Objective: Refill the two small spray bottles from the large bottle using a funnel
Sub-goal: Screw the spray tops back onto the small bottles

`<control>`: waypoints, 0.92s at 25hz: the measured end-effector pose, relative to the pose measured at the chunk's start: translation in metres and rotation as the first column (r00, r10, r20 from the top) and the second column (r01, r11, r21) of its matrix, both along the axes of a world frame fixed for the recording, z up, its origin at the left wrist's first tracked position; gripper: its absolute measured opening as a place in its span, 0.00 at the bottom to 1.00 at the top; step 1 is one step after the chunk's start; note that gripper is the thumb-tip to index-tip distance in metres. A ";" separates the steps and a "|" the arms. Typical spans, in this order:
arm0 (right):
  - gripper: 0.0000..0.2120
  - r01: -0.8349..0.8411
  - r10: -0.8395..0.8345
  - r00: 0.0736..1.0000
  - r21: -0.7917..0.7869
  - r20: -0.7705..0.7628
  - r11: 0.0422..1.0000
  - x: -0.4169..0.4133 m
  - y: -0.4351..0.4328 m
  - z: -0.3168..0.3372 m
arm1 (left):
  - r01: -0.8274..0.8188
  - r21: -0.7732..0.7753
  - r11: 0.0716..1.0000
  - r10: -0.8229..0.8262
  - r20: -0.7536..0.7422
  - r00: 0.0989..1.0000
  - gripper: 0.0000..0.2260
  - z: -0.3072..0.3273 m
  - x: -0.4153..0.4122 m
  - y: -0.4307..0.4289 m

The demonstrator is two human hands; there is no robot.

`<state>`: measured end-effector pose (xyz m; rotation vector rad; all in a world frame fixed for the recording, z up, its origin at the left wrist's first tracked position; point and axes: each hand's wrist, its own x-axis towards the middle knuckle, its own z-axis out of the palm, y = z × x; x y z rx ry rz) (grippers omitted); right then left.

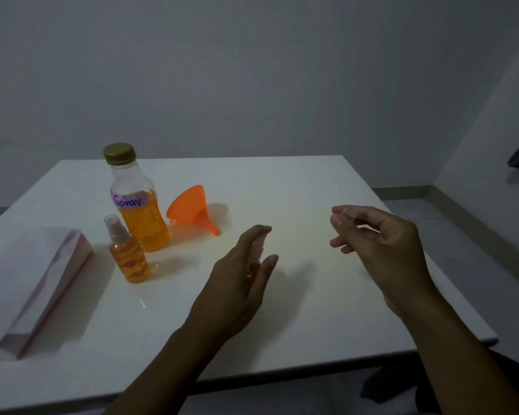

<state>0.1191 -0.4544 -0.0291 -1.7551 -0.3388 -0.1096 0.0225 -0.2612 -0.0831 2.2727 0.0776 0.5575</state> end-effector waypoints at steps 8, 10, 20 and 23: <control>0.06 0.009 -0.008 1.000 -0.030 0.029 0.999 -0.002 0.001 0.002 | 0.016 -0.001 1.000 -0.016 -0.035 0.999 0.11 -0.007 0.004 -0.005; 0.06 0.015 -0.011 0.999 -0.068 0.048 0.998 -0.002 0.001 0.001 | 0.023 -0.022 0.999 -0.024 -0.038 0.999 0.09 -0.007 0.005 -0.005; 0.12 -0.205 0.204 0.979 -0.075 -0.025 0.976 -0.009 0.028 -0.014 | 0.147 -0.114 0.983 -0.161 -0.132 0.978 0.10 0.002 -0.014 0.000; 0.14 -0.276 0.272 0.961 -0.083 -0.056 0.958 -0.009 0.034 -0.015 | 0.218 -0.126 0.968 -0.232 -0.110 0.966 0.12 0.000 -0.016 0.003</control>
